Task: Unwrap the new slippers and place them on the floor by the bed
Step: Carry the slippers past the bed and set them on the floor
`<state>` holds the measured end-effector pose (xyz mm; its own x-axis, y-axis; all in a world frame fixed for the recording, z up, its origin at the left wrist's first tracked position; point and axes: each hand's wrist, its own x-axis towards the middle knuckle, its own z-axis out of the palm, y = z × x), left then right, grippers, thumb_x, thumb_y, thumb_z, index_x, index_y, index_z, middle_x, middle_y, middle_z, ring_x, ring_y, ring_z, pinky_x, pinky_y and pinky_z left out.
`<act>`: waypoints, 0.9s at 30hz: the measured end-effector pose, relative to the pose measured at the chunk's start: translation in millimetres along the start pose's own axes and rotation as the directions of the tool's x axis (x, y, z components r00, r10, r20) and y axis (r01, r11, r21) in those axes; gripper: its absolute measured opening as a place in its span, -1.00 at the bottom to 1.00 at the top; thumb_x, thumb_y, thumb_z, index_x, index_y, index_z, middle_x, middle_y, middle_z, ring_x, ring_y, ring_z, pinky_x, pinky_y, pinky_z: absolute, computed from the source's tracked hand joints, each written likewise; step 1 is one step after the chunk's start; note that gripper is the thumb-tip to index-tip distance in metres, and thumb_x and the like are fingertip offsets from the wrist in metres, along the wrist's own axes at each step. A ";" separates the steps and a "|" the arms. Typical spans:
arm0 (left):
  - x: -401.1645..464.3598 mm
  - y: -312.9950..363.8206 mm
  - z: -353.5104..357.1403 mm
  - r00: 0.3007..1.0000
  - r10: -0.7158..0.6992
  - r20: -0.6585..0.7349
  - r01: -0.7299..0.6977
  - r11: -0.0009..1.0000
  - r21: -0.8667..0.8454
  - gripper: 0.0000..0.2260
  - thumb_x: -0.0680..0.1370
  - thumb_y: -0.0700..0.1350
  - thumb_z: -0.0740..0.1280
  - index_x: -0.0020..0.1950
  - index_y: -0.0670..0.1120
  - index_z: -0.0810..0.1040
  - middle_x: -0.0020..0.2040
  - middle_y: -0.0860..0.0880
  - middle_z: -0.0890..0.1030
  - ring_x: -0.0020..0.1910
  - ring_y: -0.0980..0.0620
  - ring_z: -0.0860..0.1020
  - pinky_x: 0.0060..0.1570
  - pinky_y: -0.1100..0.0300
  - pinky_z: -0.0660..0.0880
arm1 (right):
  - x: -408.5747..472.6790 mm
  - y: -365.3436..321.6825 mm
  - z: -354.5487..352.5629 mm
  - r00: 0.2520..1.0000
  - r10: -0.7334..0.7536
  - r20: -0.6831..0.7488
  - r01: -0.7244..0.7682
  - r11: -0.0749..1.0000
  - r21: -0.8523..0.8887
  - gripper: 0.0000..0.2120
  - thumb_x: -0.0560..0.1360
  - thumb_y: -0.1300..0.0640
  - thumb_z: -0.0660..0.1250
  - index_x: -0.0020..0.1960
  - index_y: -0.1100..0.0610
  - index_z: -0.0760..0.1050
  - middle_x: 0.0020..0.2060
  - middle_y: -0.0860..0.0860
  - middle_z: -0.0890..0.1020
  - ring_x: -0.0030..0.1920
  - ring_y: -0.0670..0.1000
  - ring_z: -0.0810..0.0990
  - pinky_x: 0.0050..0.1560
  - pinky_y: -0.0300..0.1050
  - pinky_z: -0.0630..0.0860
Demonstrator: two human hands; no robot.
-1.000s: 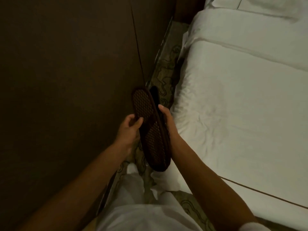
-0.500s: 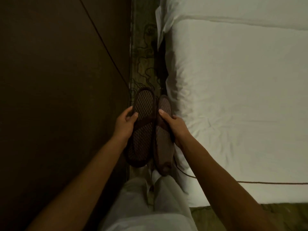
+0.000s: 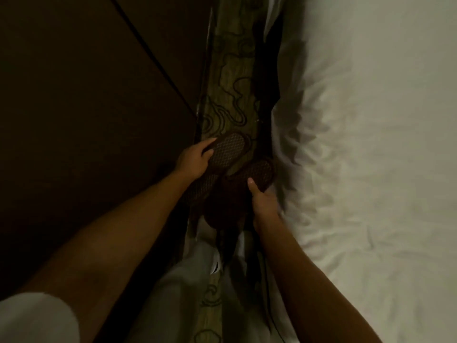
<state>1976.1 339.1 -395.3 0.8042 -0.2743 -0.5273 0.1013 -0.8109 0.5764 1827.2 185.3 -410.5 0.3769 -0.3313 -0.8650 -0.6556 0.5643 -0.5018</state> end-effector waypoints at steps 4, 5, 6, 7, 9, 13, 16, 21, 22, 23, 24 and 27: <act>70.6 -63.6 77.8 0.996 -0.019 0.087 0.012 0.997 0.079 -0.63 0.69 -0.06 0.22 0.52 0.10 0.43 0.46 -0.10 0.52 0.41 -0.13 0.48 0.38 0.02 0.42 | 86.2 54.2 16.0 0.989 0.105 -0.102 -0.107 0.994 -0.014 -0.47 0.61 0.06 0.40 0.47 0.31 0.42 0.35 0.24 0.58 0.30 0.25 0.59 0.22 0.02 0.56; 84.8 -77.7 94.2 0.995 -0.016 0.100 0.007 0.996 0.094 -0.63 0.69 -0.05 0.22 0.51 0.10 0.44 0.45 -0.09 0.53 0.41 -0.14 0.49 0.38 0.00 0.42 | 105.9 67.0 17.2 0.980 0.148 -0.131 -0.150 0.989 -0.007 -0.45 0.61 0.04 0.39 0.49 0.31 0.39 0.37 0.25 0.56 0.30 0.26 0.59 0.20 0.02 0.57; 98.5 -91.2 107.5 0.994 -0.013 0.104 0.001 0.994 0.109 -0.63 0.69 -0.05 0.21 0.51 0.11 0.44 0.44 -0.09 0.54 0.40 -0.14 0.49 0.37 -0.01 0.43 | 125.0 79.2 17.9 0.970 0.186 -0.156 -0.189 0.982 -0.002 -0.42 0.61 0.02 0.39 0.51 0.31 0.36 0.38 0.26 0.54 0.31 0.28 0.58 0.20 0.03 0.57; 111.6 -104.7 118.8 0.995 -0.015 0.097 0.003 0.992 0.122 -0.63 0.69 -0.05 0.21 0.51 0.12 0.44 0.44 -0.08 0.54 0.39 -0.14 0.50 0.36 -0.01 0.44 | 144.7 92.3 18.3 0.961 0.216 -0.173 -0.220 0.976 -0.002 -0.40 0.61 0.00 0.38 0.52 0.32 0.35 0.39 0.27 0.53 0.31 0.29 0.57 0.19 0.03 0.57; 139.3 -127.7 138.7 0.998 0.000 0.064 -0.009 0.991 0.131 -0.63 0.69 -0.07 0.21 0.51 0.10 0.45 0.43 -0.07 0.55 0.38 -0.12 0.51 0.34 0.03 0.45 | 182.7 117.4 21.0 0.950 0.243 -0.195 -0.254 0.967 -0.034 -0.39 0.61 -0.01 0.38 0.51 0.33 0.35 0.40 0.28 0.52 0.32 0.29 0.57 0.15 0.02 0.55; 185.8 -153.2 182.7 0.995 0.018 0.103 -0.028 0.995 0.093 -0.60 0.68 -0.18 0.25 0.54 -0.10 0.40 0.46 -0.16 0.50 0.44 -0.15 0.45 0.34 0.22 0.32 | 257.6 154.8 17.3 0.936 0.300 -0.185 -0.301 0.953 0.022 -0.38 0.57 -0.02 0.43 0.46 0.36 0.41 0.35 0.28 0.56 0.28 0.28 0.60 0.24 0.07 0.57; 200.7 -179.2 204.4 0.990 -0.064 0.127 0.021 0.950 0.311 -0.44 0.68 0.01 0.23 0.63 -0.09 0.17 0.57 -0.22 0.31 0.53 -0.23 0.30 0.47 -0.01 0.22 | 286.6 174.2 7.7 0.921 0.343 -0.185 -0.358 0.932 -0.053 -0.36 0.62 -0.09 0.34 0.53 0.30 0.34 0.43 0.23 0.50 0.37 0.27 0.52 0.30 0.00 0.49; 161.4 -180.6 210.5 0.988 -0.138 0.072 0.095 0.902 0.422 -0.45 0.63 -0.05 0.25 0.60 -0.14 0.23 0.54 -0.24 0.31 0.47 -0.26 0.34 0.41 -0.07 0.28 | 254.5 184.2 -8.9 0.941 0.260 -0.215 -0.336 0.772 -0.540 -0.58 0.74 0.12 0.07 0.52 0.30 0.35 0.42 0.24 0.51 0.41 0.21 0.49 0.19 -0.15 0.43; 149.2 -176.6 207.6 0.987 -0.140 0.082 0.093 0.903 0.420 -0.46 0.62 -0.06 0.25 0.59 -0.13 0.24 0.53 -0.25 0.32 0.46 -0.26 0.35 0.41 -0.07 0.29 | 238.7 179.7 -5.3 0.955 0.250 -0.162 -0.289 0.649 -0.704 -0.60 0.74 0.18 0.04 0.52 0.28 0.35 0.43 0.23 0.50 0.42 0.20 0.49 0.30 -0.10 0.41; 137.7 -172.0 202.5 0.985 -0.152 0.083 0.107 0.910 0.401 -0.47 0.62 -0.08 0.25 0.58 -0.13 0.26 0.52 -0.25 0.32 0.45 -0.26 0.35 0.41 -0.05 0.29 | 222.5 173.2 0.7 0.961 0.245 -0.125 -0.244 0.551 -0.798 -0.61 0.73 0.23 0.01 0.51 0.27 0.36 0.45 0.23 0.49 0.44 0.19 0.48 0.37 -0.06 0.36; 129.1 -167.9 198.3 0.984 -0.163 0.075 0.124 0.922 0.367 -0.49 0.62 -0.09 0.25 0.57 -0.14 0.29 0.51 -0.25 0.34 0.44 -0.25 0.37 0.40 -0.03 0.30 | 209.2 168.8 3.0 0.968 0.235 -0.086 -0.198 0.504 -0.841 -0.61 0.72 0.26 0.01 0.48 0.28 0.40 0.45 0.22 0.49 0.44 0.20 0.47 0.40 -0.05 0.34; 107.2 -158.1 186.5 0.970 -0.244 -0.002 0.238 0.946 0.220 -0.54 0.62 -0.10 0.27 0.51 -0.16 0.38 0.48 -0.24 0.37 0.41 -0.26 0.41 0.38 -0.01 0.36 | 169.5 149.5 10.7 0.960 0.271 -0.064 -0.210 0.553 -0.807 -0.66 0.67 0.23 0.15 0.36 0.30 0.51 0.35 0.24 0.57 0.35 0.22 0.54 0.26 -0.08 0.45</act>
<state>1937.0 341.5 -659.4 0.7565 -0.0675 -0.6505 0.1585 -0.9461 0.2825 1800.1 221.6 -632.1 0.1425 -0.2138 -0.9664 -0.9691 -0.2287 -0.0923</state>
